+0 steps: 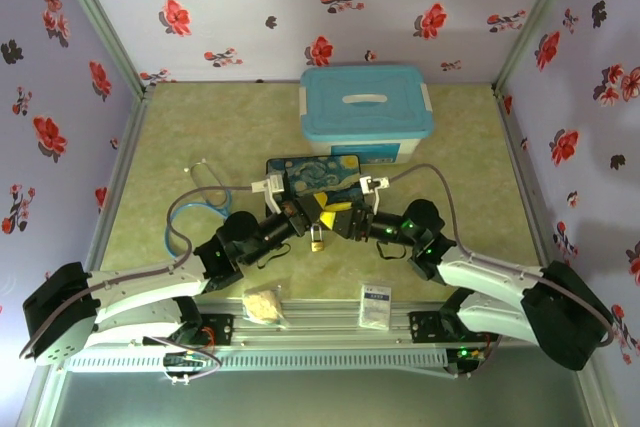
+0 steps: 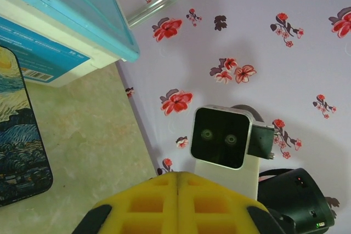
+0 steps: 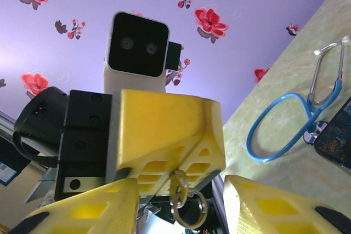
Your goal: Unlock the padlock with the key
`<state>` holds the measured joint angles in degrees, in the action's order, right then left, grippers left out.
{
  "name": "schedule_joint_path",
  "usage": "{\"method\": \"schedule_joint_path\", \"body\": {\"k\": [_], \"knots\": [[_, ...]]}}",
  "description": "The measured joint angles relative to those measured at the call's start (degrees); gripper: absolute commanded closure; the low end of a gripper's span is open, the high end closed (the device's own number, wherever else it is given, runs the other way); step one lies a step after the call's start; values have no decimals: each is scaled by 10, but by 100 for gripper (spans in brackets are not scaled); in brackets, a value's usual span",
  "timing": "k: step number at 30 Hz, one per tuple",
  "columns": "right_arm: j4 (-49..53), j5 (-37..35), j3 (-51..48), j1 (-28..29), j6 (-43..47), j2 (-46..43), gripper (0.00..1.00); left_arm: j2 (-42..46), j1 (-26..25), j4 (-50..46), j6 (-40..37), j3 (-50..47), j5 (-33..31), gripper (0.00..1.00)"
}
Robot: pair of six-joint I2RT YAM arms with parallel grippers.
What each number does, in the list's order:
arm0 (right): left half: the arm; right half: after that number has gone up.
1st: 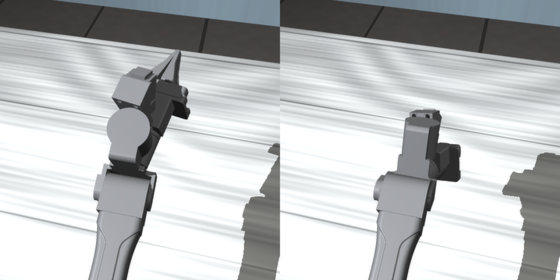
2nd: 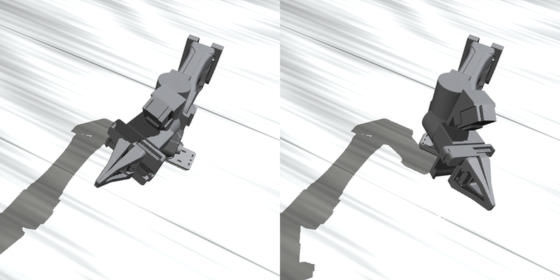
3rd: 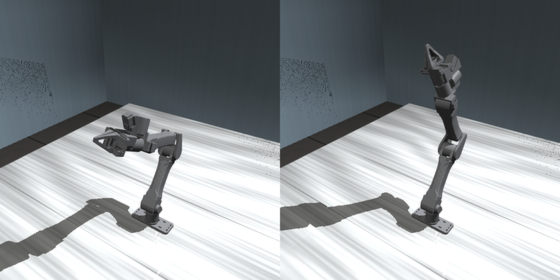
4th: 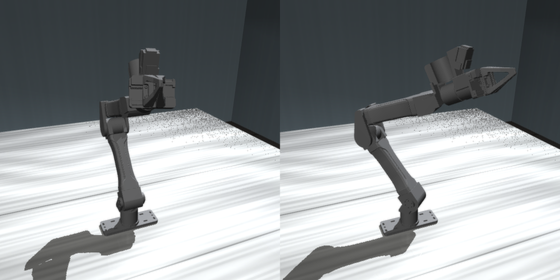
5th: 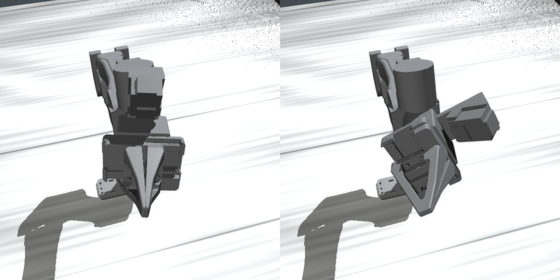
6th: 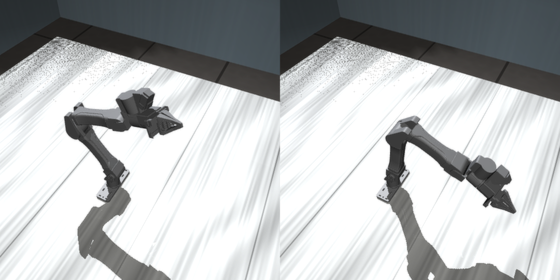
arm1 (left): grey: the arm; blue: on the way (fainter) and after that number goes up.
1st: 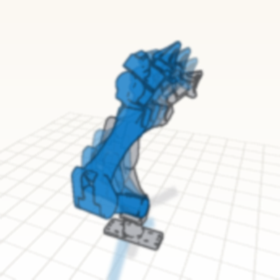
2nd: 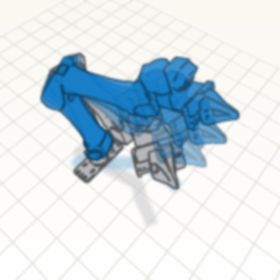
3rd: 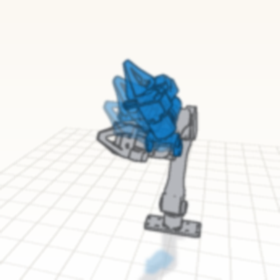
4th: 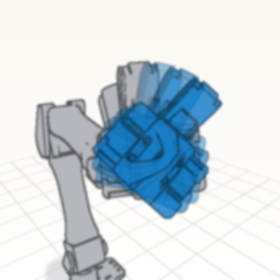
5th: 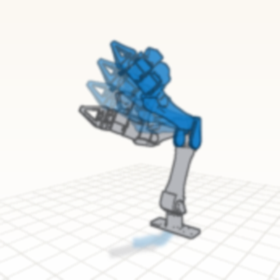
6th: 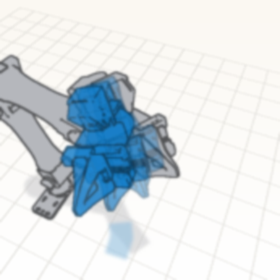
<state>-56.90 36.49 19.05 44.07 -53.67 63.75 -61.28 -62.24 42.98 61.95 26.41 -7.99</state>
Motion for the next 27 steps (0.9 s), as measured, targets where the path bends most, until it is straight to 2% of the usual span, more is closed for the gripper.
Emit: {"method": "schedule_joint_path", "body": {"k": [4, 7, 11, 13, 15, 17, 19, 27], "knots": [[-21, 0, 0, 2, -8, 9, 69, -1, 0, 11, 0, 0, 2, 100], [-32, 0, 0, 3, -12, 10, 86, -3, 0, 18, 0, -1, 2, 100], [-37, -4, 0, 4, -16, 12, 96, -4, 1, 23, 2, -3, 1, 100], [-37, -5, 0, 4, -18, 14, 98, -5, 2, 23, 2, -3, 1, 99], [-37, -7, 0, 4, -19, 15, 100, -8, 3, 24, 2, -3, 1, 84], [-31, -9, -1, 5, -18, 15, 100, -9, 4, 24, 7, -3, 1, 60], [-24, -17, -4, 5, -12, 12, 100, -9, 6, 23, 8, -6, 2, 47], [84, -68, -13, 5, 34, -40, 100, 41, 16, -53, -2, -16, -17, 45]]}}
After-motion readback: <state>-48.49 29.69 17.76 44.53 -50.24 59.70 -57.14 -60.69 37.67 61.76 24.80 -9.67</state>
